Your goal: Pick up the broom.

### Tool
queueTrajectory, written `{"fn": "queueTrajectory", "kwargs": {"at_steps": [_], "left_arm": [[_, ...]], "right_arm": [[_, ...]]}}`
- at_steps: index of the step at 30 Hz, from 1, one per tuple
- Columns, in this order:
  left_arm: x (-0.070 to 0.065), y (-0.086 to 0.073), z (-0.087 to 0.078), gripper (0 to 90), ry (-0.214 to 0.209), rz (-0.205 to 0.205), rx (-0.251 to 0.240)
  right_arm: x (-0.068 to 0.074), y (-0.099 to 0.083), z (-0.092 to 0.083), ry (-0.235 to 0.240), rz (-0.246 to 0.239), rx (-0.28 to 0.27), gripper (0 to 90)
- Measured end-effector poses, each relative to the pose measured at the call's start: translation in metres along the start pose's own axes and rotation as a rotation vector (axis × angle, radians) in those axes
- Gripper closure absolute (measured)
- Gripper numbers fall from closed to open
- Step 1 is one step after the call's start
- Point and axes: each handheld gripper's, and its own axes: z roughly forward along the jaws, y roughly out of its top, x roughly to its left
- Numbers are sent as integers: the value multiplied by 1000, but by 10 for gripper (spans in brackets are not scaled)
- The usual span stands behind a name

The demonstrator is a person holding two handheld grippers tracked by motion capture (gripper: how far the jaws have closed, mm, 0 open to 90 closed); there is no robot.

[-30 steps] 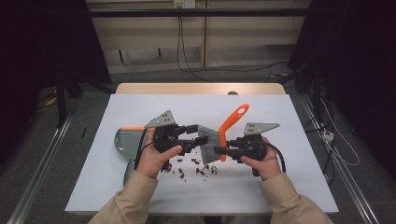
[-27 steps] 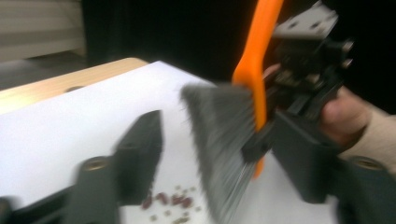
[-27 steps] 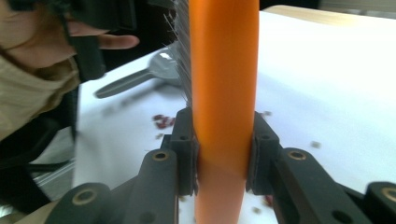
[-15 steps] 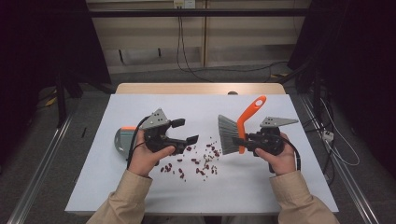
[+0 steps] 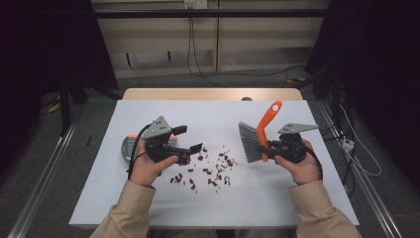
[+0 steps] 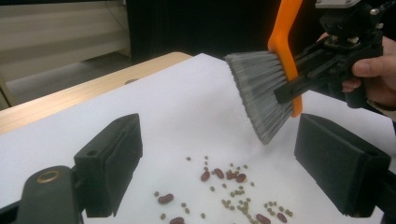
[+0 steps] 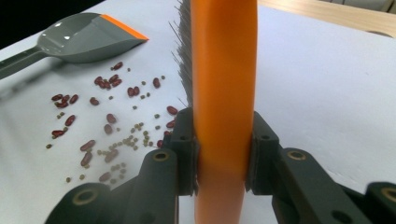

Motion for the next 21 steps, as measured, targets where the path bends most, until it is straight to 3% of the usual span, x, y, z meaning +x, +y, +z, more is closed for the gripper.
{"fn": "queueTrajectory", "kwargs": {"at_steps": [3, 7, 10, 14, 16, 18, 21], "left_arm": [[1, -1, -2, 152, 9, 1, 0], [2, 0, -3, 151, 5, -5, -9], [2, 0, -4, 150, 13, -3, -8], [3, -1, -5, 149, 16, -6, -8], [3, -1, -5, 148, 14, -7, -10], [3, -1, -5, 147, 18, -6, -7], [3, -1, -6, 147, 21, -5, -9]], "right_arm": [[-1, 2, -2, -43, -12, 36, 705], [-3, 5, -5, -57, 0, 76, 705], [-3, 9, -7, -92, -20, 121, 706], [-4, 9, -6, -77, 0, 120, 706], [-4, 7, 0, -99, -18, 141, 705], [-5, 4, 8, -93, -14, 144, 705], [-7, 0, 18, -93, 13, 117, 710]]}}
